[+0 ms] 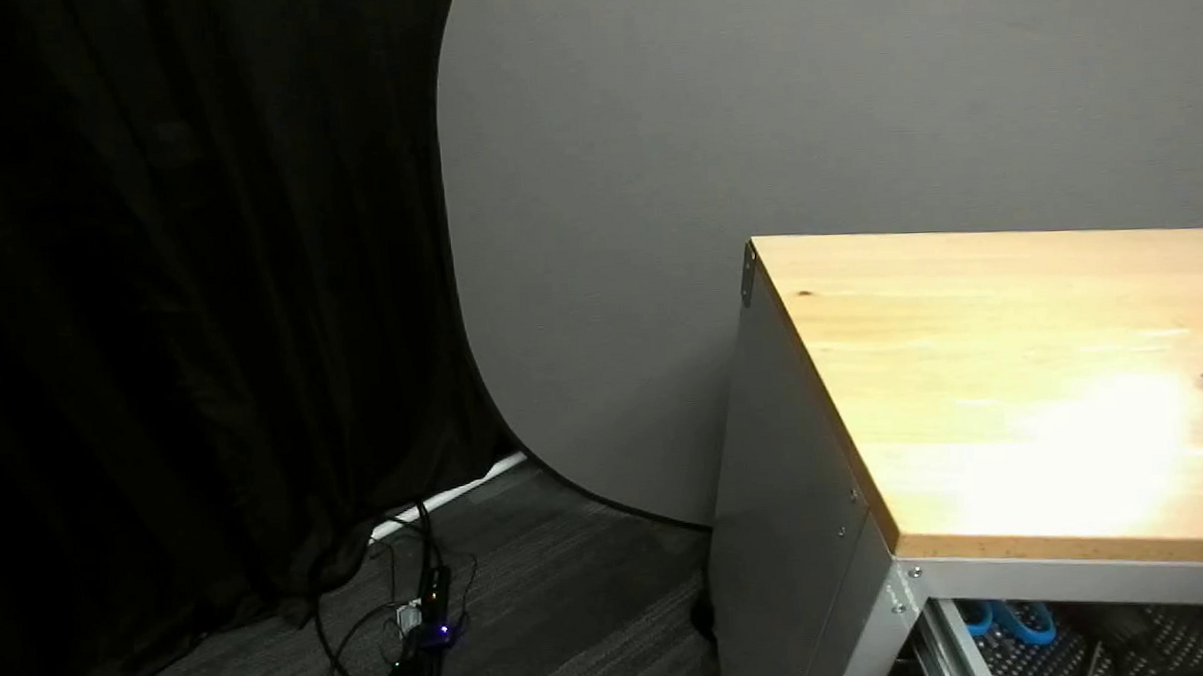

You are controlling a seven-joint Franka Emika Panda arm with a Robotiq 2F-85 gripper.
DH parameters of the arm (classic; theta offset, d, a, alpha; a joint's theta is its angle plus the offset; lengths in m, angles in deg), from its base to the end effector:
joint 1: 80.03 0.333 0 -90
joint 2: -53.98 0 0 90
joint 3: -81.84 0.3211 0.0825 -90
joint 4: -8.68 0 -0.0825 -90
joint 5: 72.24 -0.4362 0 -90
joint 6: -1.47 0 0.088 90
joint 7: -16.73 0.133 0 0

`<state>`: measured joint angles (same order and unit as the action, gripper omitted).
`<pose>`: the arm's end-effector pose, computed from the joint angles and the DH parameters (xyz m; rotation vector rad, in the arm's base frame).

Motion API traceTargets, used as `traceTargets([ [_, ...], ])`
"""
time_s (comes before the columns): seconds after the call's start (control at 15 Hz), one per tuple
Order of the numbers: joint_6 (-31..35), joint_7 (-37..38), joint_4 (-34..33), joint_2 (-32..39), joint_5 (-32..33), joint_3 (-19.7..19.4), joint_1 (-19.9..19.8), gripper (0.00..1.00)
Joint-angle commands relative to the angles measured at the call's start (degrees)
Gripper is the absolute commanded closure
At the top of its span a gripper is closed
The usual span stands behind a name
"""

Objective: Put the screwdriver in the open drawer and then close the drawer

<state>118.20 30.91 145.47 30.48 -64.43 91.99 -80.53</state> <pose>0.4725 0.0697 0.4346 2.9589 -0.0494 0.1332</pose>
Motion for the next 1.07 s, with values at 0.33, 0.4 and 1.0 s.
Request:
traceTargets([
  [0.33, 12.66, -8.25, -13.59, 22.76, -0.21, -0.95, 4.17, 0.00],
  [0.4, 13.60, -9.25, -15.66, 25.48, 0.04, -1.07, 4.41, 0.00],
  [1.0, 14.11, -15.35, -33.28, 44.40, 10.54, -3.88, 6.98, 0.00],
])
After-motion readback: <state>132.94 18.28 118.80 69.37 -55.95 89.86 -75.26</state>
